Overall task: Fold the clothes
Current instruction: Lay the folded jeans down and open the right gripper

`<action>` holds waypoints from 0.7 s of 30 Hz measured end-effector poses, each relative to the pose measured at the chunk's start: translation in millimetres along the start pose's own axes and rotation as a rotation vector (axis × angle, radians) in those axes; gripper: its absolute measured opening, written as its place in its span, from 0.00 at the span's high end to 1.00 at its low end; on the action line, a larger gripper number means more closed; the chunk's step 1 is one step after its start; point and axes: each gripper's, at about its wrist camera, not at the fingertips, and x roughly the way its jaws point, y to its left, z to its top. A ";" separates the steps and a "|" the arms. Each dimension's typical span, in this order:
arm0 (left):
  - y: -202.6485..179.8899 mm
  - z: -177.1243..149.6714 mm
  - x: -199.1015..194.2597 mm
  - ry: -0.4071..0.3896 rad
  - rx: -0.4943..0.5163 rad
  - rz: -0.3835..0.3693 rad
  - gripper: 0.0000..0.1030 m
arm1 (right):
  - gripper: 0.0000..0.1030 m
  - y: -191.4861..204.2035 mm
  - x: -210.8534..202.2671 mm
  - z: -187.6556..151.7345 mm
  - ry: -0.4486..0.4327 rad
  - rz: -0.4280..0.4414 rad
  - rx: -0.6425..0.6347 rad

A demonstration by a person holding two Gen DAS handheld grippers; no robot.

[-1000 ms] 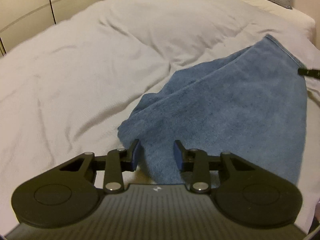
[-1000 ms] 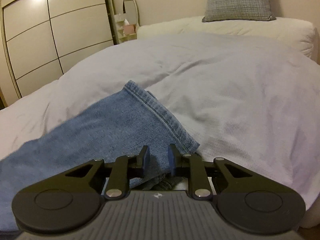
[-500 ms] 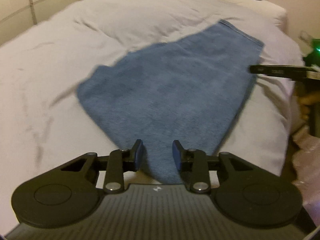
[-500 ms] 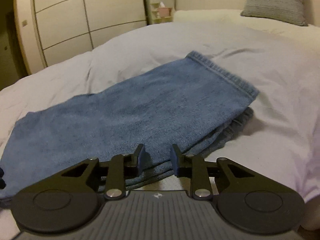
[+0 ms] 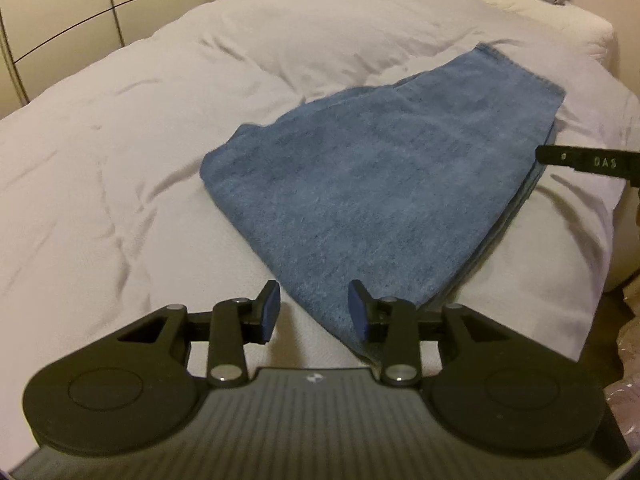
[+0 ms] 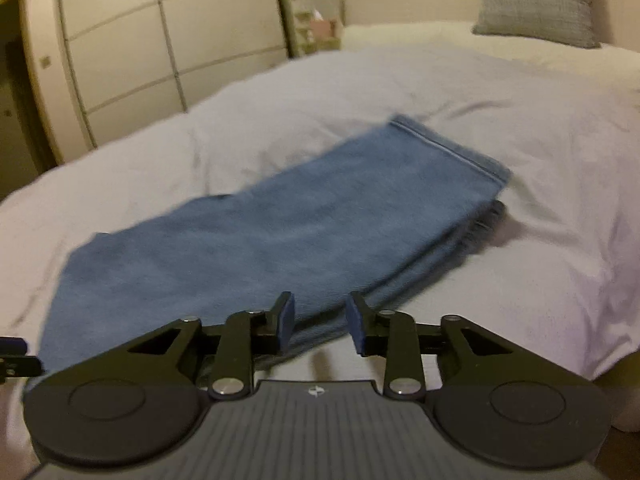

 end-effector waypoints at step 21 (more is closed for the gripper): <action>-13.5 -10.5 -104.4 -0.079 -0.032 0.066 0.61 | 0.53 45.8 -97.8 -22.5 -0.053 0.060 0.057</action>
